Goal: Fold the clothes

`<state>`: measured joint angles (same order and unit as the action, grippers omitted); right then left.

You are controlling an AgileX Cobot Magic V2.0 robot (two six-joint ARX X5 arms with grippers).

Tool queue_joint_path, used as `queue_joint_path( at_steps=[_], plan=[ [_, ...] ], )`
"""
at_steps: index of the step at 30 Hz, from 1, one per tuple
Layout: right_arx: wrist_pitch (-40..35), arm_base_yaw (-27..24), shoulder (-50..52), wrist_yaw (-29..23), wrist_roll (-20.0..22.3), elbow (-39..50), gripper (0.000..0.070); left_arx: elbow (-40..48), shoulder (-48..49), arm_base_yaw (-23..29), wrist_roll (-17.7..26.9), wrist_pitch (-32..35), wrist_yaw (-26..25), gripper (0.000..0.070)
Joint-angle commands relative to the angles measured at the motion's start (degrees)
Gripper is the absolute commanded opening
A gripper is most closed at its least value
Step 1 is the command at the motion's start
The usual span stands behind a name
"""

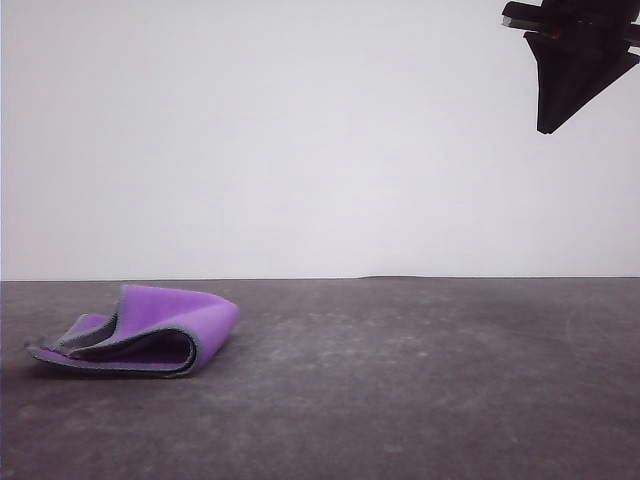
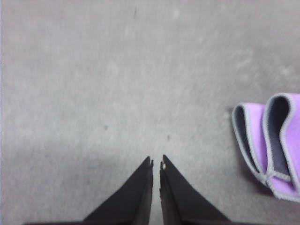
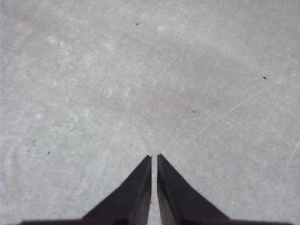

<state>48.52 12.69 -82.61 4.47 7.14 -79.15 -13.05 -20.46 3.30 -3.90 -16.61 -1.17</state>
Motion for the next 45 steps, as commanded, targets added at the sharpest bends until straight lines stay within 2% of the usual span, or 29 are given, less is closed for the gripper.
queue_joint_path(
  at_steps=[1, 12, 17, 23, 27, 32, 35, 45],
  plan=[
    [-0.52, 0.20, -0.74, 0.00, 0.39, -1.20, 0.0015, 2.59, 3.59, -0.83, -0.05, 1.65, 1.47, 0.0016],
    [-0.54, 0.20, -0.74, 0.00, 0.39, -1.20, 0.0015, 9.77, 16.11, -2.19, -0.48, 2.25, 6.76, 0.0016],
    [-0.54, 0.20, -0.74, 0.00, 0.39, -1.20, 0.0015, 10.63, 17.98, -1.83, -0.93, 1.77, 6.65, 0.0016],
    [-0.54, 0.20, -0.74, 0.00, 0.39, -1.20, 0.0015, 10.69, 20.36, -1.61, -4.73, 1.50, 5.47, 0.0016],
    [-0.56, 0.20, -0.74, 0.00, 0.39, -1.20, 0.0015, 10.70, 20.34, -1.61, -3.97, 1.46, 4.11, 0.0016],
    [-0.56, 0.20, -0.74, 0.00, 0.39, -1.20, 0.0015, 10.70, 20.34, -1.61, 1.32, 1.36, 2.75, 0.0016],
    [-0.56, 0.20, -0.74, 0.00, 0.39, -1.20, 0.0015, 10.70, 20.06, -1.68, -1.90, 1.30, 2.61, 0.0016],
    [-0.56, 0.20, -0.74, 0.00, 0.39, -1.20, 0.0015, 10.70, 20.12, -1.69, -1.97, 1.41, 2.64, 0.0016]
  ],
)
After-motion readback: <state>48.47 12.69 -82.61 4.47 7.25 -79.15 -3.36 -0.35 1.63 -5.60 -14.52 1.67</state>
